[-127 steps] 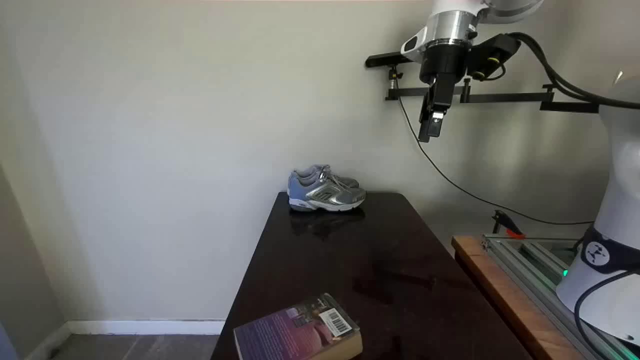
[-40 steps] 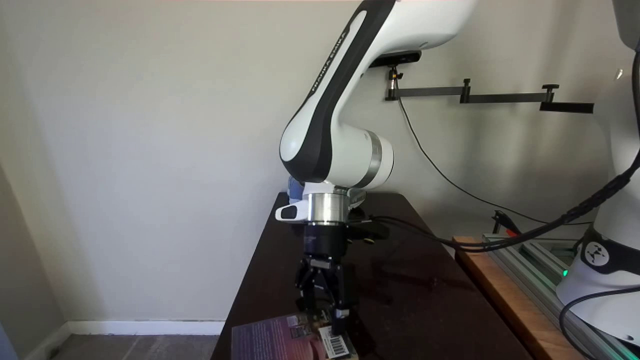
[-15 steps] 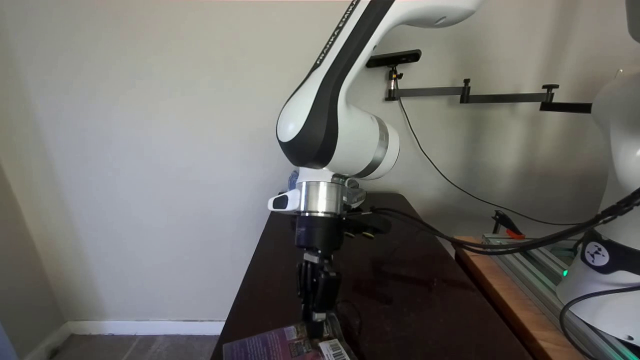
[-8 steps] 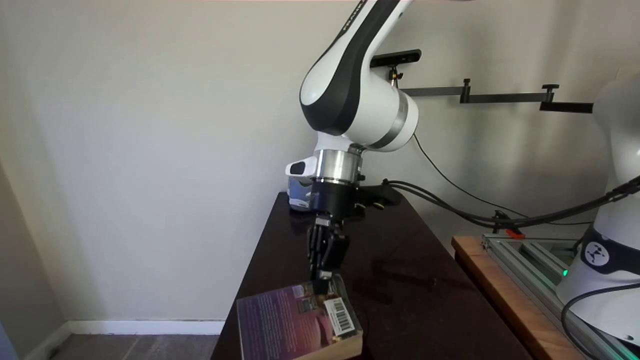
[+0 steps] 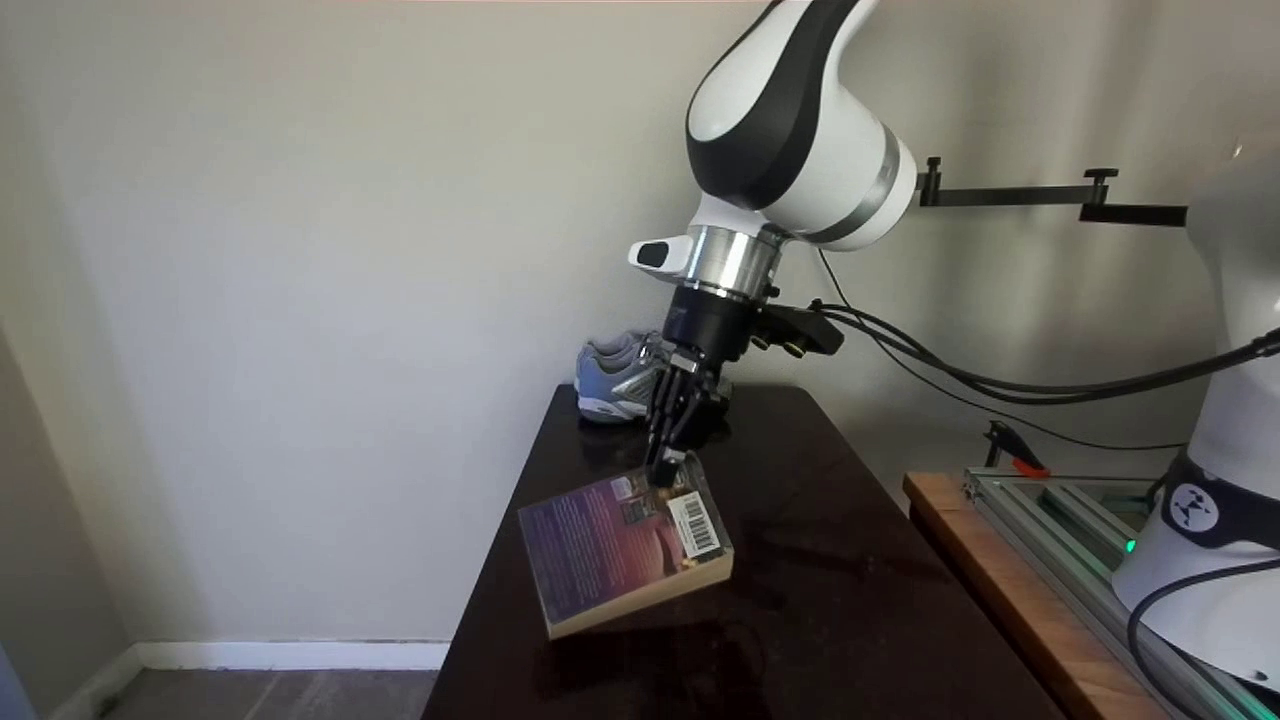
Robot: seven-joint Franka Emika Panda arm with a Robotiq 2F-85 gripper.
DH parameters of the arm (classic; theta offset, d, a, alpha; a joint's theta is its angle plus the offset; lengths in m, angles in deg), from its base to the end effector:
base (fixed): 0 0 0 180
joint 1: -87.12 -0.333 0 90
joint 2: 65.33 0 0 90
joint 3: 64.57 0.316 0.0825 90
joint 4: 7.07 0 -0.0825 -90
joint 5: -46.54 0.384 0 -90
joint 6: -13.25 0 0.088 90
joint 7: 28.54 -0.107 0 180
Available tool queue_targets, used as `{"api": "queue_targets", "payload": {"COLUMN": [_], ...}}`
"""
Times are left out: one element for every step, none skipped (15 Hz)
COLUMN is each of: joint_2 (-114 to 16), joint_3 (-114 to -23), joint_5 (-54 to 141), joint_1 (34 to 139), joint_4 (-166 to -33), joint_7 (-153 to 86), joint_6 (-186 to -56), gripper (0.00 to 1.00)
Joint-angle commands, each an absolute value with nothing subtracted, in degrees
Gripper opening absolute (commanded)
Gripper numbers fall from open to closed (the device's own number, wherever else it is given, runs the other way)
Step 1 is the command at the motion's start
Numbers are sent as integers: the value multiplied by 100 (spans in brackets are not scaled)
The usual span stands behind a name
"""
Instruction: Turn the book on the other side
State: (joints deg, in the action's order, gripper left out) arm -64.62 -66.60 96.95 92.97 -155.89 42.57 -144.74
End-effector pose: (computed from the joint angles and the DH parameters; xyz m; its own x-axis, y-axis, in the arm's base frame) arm 0.4335 -0.0923 0.2583 0.8977 0.2511 0.3620 0.3214 -0.9353 -0.1483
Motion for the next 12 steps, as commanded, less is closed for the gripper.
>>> {"api": "queue_targets", "payload": {"joint_2": [-7071, -7119, -7152, -7144, -7104, -6706, -6542, -6490, -6391, -6391, -6458, -6481], "joint_3": [-6648, -6634, -6610, -6584, -6555, -6507, -6486, -6877, -6651, -6825, -6929, -7030], "joint_5": [8907, 8646, 8329, 7973, 7573, 7186, 6851, 6288, 6032, 5795, 5696, 5567], "joint_1": [9302, 9338, 9384, 9450, 9547, 9739, 9894, 9706, 10099, 10077, 10051, 10035], "joint_4": [-16254, -16374, -16508, -16645, -16778, -16552, -16519, -16558, -16561, -16561, -16558, -16553], "joint_7": [3532, 3327, 3053, 2755, 2442, 2216, 2033, 1684, 1595, 1506, 1500, 1428], "joint_6": [-15314, -15519, -15777, -16058, -16323, -16540, -16699, -16844, -16981, -16957, -16807, -16745], "gripper": [6, 6, 6, 6, 6, 6, 6, 6, 6, 6, 6, 6]}}
